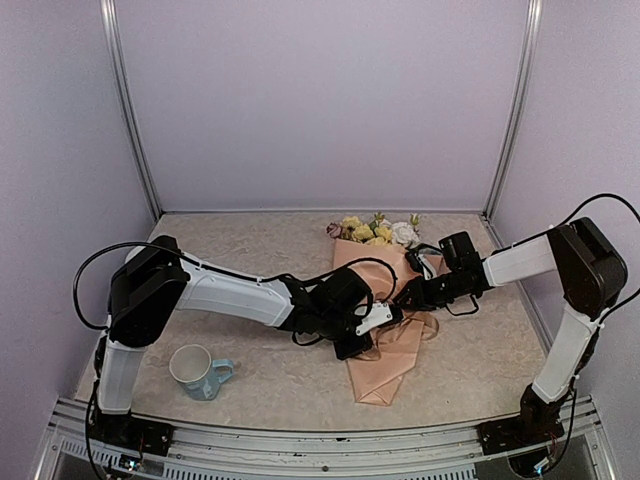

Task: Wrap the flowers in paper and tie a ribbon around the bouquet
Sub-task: Cross the ribbon over the folded bouquet.

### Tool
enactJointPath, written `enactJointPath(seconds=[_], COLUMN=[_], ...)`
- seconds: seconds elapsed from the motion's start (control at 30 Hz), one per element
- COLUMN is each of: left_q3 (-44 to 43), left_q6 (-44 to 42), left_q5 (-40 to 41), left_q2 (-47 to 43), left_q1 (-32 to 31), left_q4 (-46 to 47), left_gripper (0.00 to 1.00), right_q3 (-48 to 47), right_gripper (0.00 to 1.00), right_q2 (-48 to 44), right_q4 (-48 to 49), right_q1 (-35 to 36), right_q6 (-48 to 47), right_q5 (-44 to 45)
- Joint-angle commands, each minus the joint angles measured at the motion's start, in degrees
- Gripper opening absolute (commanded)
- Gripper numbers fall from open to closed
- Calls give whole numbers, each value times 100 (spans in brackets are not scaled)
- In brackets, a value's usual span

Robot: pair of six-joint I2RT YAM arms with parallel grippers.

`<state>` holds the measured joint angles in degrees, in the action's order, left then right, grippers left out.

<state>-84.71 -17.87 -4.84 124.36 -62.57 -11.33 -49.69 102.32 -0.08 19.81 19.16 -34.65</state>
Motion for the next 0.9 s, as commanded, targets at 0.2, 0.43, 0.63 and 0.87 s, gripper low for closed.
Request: enactJointPath(seconds=[0.2,0.43,0.63,0.87], left_q3=[390,830,1250,1546], left_q6=[157,306,637,547], left_q5=[1670,1923,1489,2457], left_q2=[-592,-1096,-1521,-1715], left_q1=[30,199,487,580], left_q4=[920,1620,1991,1160], left_gripper=[0,0,0,0], right_q3=[100,128,126,74], right_gripper=[34,34,34,34], right_q2=[27,125,165,233], right_q4=[-3,-5,-40,-95], right_q1=[-21,-19,-21,-21], right_q6=[-6,-14,-57,-82], right_q5=[38,81,95,67])
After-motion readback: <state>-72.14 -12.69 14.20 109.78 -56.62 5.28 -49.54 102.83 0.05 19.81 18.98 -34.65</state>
